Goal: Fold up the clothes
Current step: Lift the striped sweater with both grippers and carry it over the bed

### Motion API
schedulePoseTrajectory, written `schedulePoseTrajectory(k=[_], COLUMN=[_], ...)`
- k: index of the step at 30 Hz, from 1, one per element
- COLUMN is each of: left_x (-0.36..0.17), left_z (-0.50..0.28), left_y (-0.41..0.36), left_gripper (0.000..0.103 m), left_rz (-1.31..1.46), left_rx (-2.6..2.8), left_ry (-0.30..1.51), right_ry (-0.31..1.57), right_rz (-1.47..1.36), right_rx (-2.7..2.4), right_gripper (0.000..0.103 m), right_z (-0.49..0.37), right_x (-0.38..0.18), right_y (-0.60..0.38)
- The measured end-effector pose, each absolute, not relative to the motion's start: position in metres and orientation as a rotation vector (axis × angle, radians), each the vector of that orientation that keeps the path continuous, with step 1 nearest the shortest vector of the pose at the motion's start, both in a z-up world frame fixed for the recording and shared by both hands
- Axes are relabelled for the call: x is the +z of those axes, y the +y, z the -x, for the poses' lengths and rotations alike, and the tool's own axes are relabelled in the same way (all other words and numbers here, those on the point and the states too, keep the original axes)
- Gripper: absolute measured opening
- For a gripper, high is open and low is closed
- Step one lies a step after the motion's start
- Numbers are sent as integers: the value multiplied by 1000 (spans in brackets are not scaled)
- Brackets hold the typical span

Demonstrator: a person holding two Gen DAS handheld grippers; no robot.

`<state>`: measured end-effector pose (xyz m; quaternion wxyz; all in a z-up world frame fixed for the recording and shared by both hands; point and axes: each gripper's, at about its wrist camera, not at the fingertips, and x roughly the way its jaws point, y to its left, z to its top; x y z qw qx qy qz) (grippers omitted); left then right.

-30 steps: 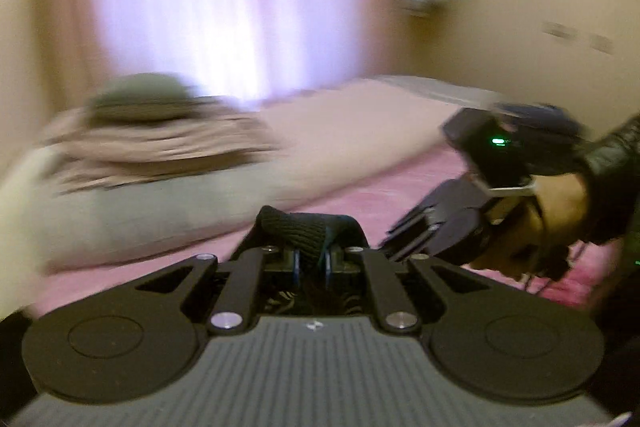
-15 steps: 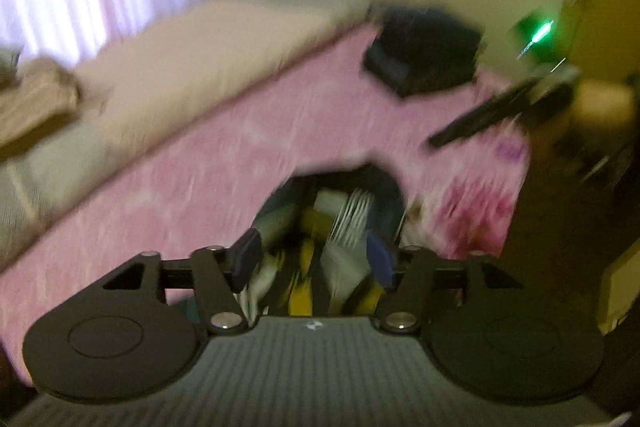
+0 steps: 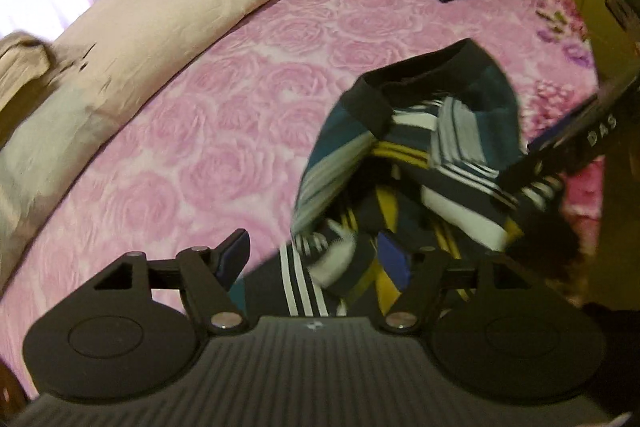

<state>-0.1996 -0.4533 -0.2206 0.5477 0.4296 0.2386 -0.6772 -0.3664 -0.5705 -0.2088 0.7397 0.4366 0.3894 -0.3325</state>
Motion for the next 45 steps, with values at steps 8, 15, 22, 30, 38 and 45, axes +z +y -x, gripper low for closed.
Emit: schedulePoseTrajectory(k=[8, 15, 22, 30, 38, 45], left_x=[-298, -215, -94, 20, 142, 119], left_z=[207, 166, 163, 181, 191, 170], left_y=[-539, -539, -447, -285, -247, -360], left_gripper=[23, 4, 4, 5, 6, 10], left_rz=[-1193, -1013, -865, -777, -682, -720], left_rx=[-1528, -1509, -1588, -1659, -1675, -1655], left_ry=[642, 664, 393, 152, -68, 57], right_ry=[841, 802, 737, 508, 287, 318], right_rz=[-1121, -862, -596, -309, -128, -33], right_rx=[-693, -796, -889, -969, -1027, -1020], right_gripper=[16, 9, 8, 8, 8, 8], right_z=[393, 460, 521, 567, 585, 547], right_x=[-243, -168, -91, 37, 159, 178], right_y=[-622, -631, -626, -464, -378, -450])
